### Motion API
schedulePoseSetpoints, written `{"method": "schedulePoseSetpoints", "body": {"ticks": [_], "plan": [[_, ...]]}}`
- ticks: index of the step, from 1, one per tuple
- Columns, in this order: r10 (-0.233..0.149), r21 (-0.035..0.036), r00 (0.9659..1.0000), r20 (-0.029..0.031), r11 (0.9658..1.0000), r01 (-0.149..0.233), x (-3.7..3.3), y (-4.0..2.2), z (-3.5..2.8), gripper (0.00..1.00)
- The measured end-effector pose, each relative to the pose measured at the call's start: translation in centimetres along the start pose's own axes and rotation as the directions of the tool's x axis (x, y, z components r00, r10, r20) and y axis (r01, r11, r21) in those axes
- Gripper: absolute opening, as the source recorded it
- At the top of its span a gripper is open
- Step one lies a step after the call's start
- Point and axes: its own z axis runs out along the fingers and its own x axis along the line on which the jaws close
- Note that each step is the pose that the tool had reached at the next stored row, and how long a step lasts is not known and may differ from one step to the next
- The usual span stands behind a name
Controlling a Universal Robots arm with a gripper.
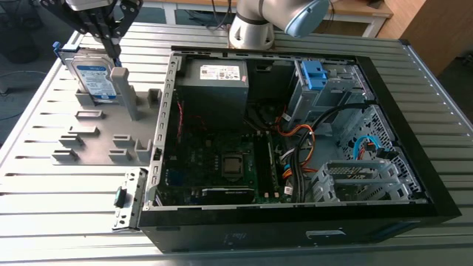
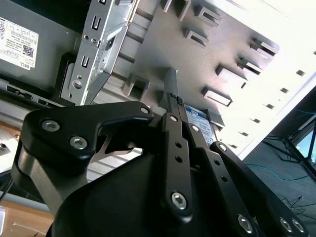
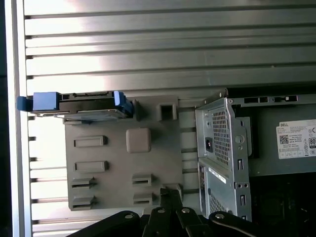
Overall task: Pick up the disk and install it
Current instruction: 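Reach for the disk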
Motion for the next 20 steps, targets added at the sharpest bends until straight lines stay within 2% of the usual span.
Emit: {"method": "schedulePoseSetpoints", "body": {"ticks": [5,6,7,20], "plan": [[0.0,-0.0001,1.0,0.0,1.0,0.0,0.36,-0.03,0.02,0.11],[0.0,-0.0001,1.0,0.0001,1.0,0.0,1.86,-0.15,0.12,0.11],[0.0,0.0,1.0,0.0,1.0,0.0,2.55,-0.21,0.19,0.11],[0.0,-0.0001,1.0,0.0,1.0,0.0,3.14,-0.25,0.26,0.11]]}}
